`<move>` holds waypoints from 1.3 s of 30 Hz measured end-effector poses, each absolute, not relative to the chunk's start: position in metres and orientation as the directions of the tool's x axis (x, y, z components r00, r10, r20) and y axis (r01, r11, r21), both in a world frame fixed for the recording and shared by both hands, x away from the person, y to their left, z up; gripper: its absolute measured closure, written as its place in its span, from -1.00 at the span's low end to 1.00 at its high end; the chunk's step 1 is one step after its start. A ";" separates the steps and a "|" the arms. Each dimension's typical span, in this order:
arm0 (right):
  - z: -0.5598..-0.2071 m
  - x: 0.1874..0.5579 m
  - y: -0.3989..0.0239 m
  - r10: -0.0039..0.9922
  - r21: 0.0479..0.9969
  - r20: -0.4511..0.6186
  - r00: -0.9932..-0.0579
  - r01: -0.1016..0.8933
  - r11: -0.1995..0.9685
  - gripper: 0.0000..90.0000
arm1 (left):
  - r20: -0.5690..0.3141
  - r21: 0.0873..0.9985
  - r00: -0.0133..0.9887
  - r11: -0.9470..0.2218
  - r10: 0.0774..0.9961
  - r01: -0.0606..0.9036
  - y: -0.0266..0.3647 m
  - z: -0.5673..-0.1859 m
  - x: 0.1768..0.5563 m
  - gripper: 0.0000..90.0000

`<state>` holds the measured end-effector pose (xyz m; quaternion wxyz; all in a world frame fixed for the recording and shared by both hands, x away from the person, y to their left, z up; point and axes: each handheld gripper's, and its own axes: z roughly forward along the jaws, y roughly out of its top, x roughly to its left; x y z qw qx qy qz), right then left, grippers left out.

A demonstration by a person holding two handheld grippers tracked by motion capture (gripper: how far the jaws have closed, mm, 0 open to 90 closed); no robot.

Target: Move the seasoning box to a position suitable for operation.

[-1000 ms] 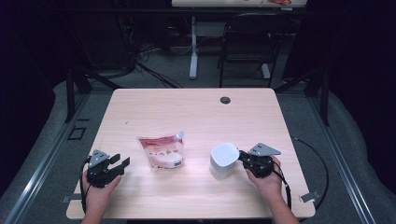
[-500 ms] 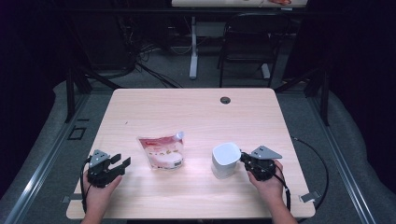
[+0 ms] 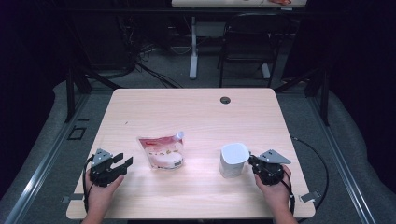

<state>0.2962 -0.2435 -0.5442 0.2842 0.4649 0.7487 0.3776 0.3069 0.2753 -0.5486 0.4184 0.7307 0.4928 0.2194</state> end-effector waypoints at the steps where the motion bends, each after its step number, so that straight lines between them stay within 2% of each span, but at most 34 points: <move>1: -0.544 0.296 -0.245 0.912 0.828 -0.074 -0.402 0.485 0.281 0.86 | -0.092 0.828 0.419 -0.164 0.903 0.537 0.275 -0.549 0.307 0.16; 17: -0.544 0.279 -0.250 0.914 0.828 -0.016 -0.406 0.506 0.240 0.85 | -0.100 0.825 0.434 -0.169 0.896 0.540 0.271 -0.549 0.306 0.14; 24: -0.545 0.276 -0.256 0.903 0.834 0.054 -0.427 0.516 0.194 0.82 | -0.121 0.824 0.439 -0.156 0.890 0.545 0.273 -0.549 0.306 0.13; 32: -0.541 0.270 -0.263 0.892 0.846 0.088 -0.444 0.506 0.169 0.67 | -0.122 0.814 0.446 -0.168 0.886 0.556 0.274 -0.549 0.307 0.13; 34: -0.537 0.267 -0.266 0.895 0.858 0.088 -0.437 0.490 0.155 0.58 | -0.123 0.810 0.443 -0.168 0.888 0.562 0.274 -0.550 0.308 0.14; 37: -0.534 0.265 -0.267 0.905 0.875 0.081 -0.418 0.465 0.136 0.55 | -0.132 0.811 0.446 -0.163 0.885 0.562 0.273 -0.551 0.309 0.18; 39: -0.531 0.264 -0.269 0.904 0.884 0.075 -0.422 0.447 0.135 0.44 | -0.131 0.809 0.444 -0.163 0.887 0.564 0.273 -0.552 0.309 0.18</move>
